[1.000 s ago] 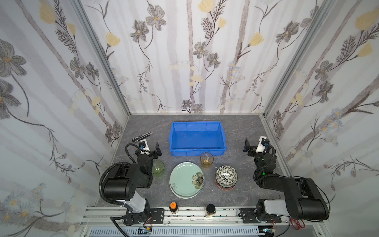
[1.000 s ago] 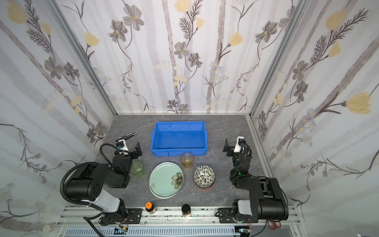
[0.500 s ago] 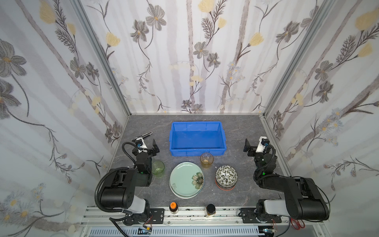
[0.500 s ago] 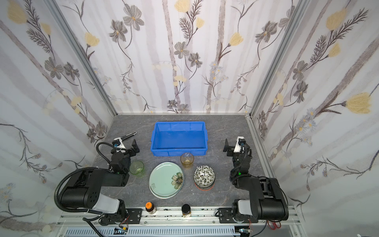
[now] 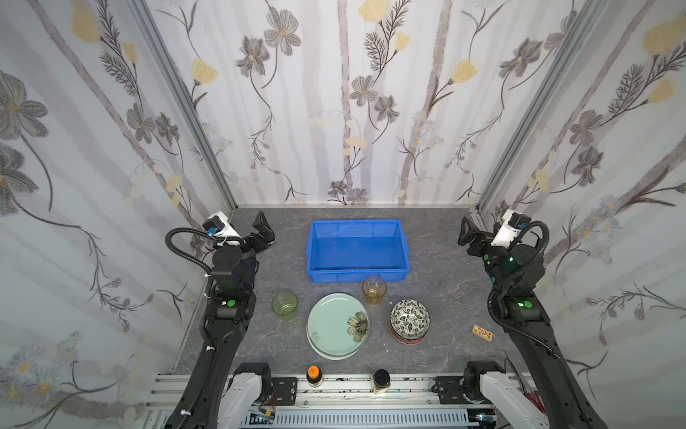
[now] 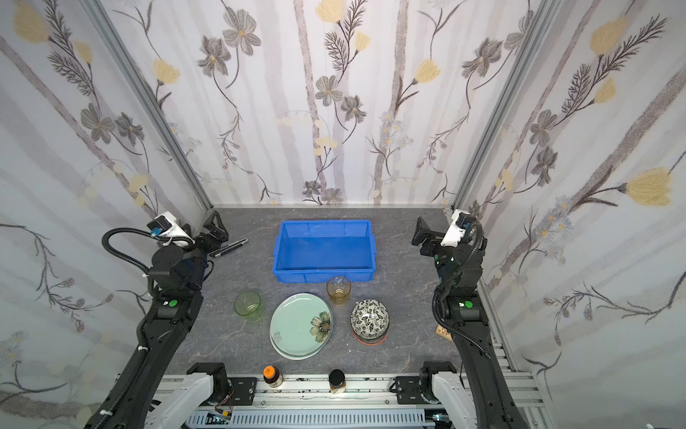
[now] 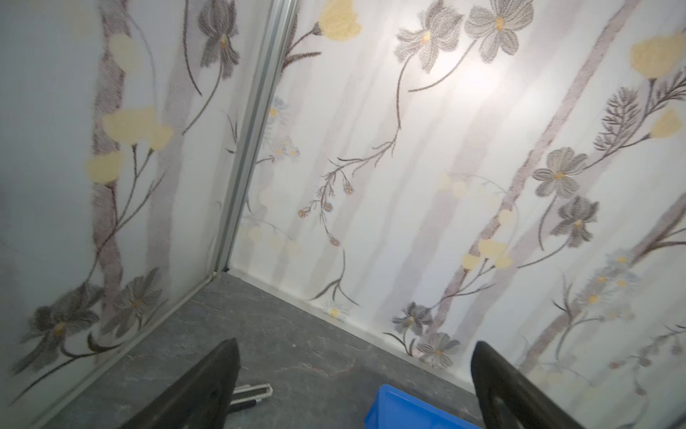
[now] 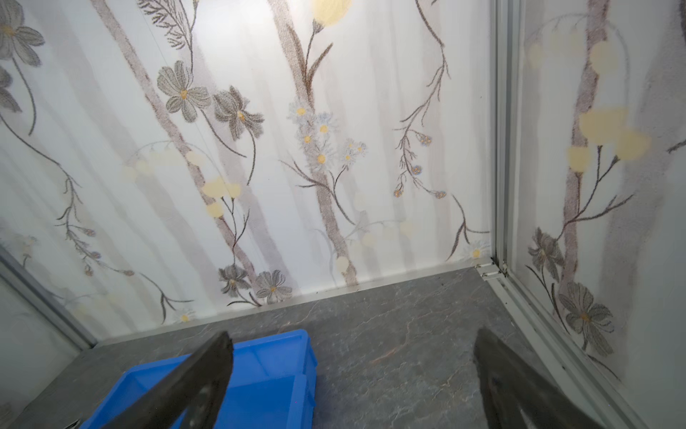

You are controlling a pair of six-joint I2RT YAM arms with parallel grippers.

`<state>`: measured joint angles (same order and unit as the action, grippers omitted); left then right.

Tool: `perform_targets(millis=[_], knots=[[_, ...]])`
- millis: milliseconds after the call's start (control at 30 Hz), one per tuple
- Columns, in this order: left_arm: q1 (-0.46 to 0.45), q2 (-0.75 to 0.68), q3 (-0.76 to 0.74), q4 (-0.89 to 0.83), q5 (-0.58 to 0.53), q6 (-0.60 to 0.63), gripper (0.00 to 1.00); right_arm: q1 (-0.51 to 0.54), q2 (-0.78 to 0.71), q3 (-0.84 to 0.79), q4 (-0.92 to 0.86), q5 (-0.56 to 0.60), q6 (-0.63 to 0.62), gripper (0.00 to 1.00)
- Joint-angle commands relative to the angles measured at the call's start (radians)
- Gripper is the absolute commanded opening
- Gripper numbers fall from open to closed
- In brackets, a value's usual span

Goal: Place the mixed dishes into the plastic bin
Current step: 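Raise both arms and swing them toward the pale green plate stack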

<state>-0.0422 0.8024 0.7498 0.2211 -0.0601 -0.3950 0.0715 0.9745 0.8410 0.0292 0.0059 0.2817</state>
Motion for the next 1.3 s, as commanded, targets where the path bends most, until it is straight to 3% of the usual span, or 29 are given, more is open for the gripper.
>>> perform_targets(millis=[0,67,167,300,467,600,733,933,1267], knots=[[-0.002,-0.079,0.001,-0.166,0.287,-0.173,1.00,0.058,-0.015,0.080,-0.423,0.005,0.042,1.00],[-0.011,-0.093,0.047,-0.309,0.329,-0.181,1.00,0.116,-0.013,0.132,-0.562,0.020,0.059,1.00],[-0.065,-0.106,0.093,-0.480,0.304,-0.156,1.00,0.210,-0.009,0.171,-0.716,0.041,0.062,1.00],[-0.135,-0.130,0.094,-0.579,0.291,-0.172,1.00,0.288,-0.035,0.137,-0.821,0.028,0.077,1.00],[-0.277,-0.094,0.052,-0.601,0.242,-0.215,1.00,0.324,-0.082,0.087,-0.872,-0.012,0.123,0.99],[-0.445,-0.010,0.055,-0.598,0.121,-0.231,1.00,0.369,-0.080,0.048,-0.909,-0.028,0.177,0.89],[-0.558,0.108,0.098,-0.592,0.058,-0.228,1.00,0.450,-0.093,-0.008,-0.894,-0.008,0.245,0.77],[-0.612,0.244,0.174,-0.559,0.071,-0.201,1.00,0.557,-0.093,-0.043,-0.906,0.057,0.328,0.69],[-0.614,0.367,0.204,-0.499,0.135,-0.200,1.00,0.632,-0.041,-0.039,-0.899,0.102,0.390,0.64]])
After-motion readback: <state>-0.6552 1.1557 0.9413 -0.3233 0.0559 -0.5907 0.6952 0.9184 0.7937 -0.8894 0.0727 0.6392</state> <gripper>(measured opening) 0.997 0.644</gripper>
